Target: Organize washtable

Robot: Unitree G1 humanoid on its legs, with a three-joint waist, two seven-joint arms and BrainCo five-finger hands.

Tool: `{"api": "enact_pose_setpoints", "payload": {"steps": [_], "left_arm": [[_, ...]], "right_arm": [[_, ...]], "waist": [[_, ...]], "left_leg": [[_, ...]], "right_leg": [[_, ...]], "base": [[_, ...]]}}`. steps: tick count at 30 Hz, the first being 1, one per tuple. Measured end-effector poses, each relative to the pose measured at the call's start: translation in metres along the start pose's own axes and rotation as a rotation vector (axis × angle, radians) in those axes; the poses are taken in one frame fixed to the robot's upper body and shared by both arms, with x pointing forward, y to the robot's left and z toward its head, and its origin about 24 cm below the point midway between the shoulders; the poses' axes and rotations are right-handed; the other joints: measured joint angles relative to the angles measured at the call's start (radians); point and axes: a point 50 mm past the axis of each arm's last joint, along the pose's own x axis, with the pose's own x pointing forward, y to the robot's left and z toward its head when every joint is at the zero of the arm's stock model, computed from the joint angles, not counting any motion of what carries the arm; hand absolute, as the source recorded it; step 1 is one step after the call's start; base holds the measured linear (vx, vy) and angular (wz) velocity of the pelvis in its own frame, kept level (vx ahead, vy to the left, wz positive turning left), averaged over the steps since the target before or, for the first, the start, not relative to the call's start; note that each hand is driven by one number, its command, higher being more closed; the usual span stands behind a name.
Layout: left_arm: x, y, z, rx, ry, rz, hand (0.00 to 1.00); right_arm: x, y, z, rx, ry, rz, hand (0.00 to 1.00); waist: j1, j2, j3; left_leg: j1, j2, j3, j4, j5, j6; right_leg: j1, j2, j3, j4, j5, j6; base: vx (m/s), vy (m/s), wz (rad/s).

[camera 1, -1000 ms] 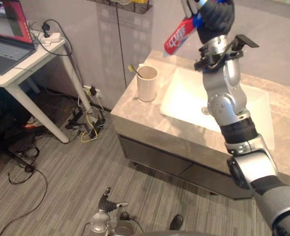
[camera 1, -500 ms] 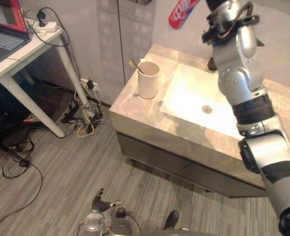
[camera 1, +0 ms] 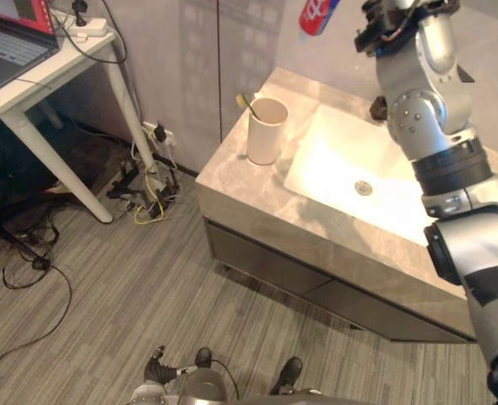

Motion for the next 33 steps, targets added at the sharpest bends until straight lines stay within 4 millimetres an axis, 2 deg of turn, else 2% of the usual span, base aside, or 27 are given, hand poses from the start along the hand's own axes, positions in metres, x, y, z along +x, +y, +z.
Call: {"api": "enact_pose_setpoints", "payload": {"steps": [11, 17, 33], "left_arm": [[0.0, 0.0, 0.0, 0.001, -0.003, -0.001, 0.0], [0.0, 0.001, 0.001, 0.002, -0.008, 0.001, 0.0], [0.0, 0.001, 0.002, 0.003, -0.01, -0.001, 0.0]], "right_arm": [[0.0, -0.001, -0.003, 0.01, 0.024, 0.001, 1.0], [-0.002, 0.003, -0.01, 0.022, 0.061, 0.03, 1.0], [-0.021, 0.0, -0.038, 0.029, 0.163, 0.036, 1.0]], "waist": [[0.0, 0.0, 0.001], [-0.001, -0.004, 0.02], [0.001, -0.004, 0.02]], "left_leg": [[-0.006, 0.0, 0.002, 0.0, 0.0, 0.0], [-0.008, 0.0, 0.001, 0.0, 0.002, 0.0], [-0.014, -0.001, -0.003, 0.0, 0.002, 0.0]], "right_leg": [[-0.008, 0.0, 0.002, 0.0, 0.0, 0.0], [-0.009, 0.0, 0.002, 0.0, 0.0, 0.0], [-0.012, 0.0, -0.002, 0.0, 0.0, 0.0]], "base": [[0.01, 0.015, 0.0], [0.0, 0.006, 0.0], [0.0, 0.0, 0.0]]}}
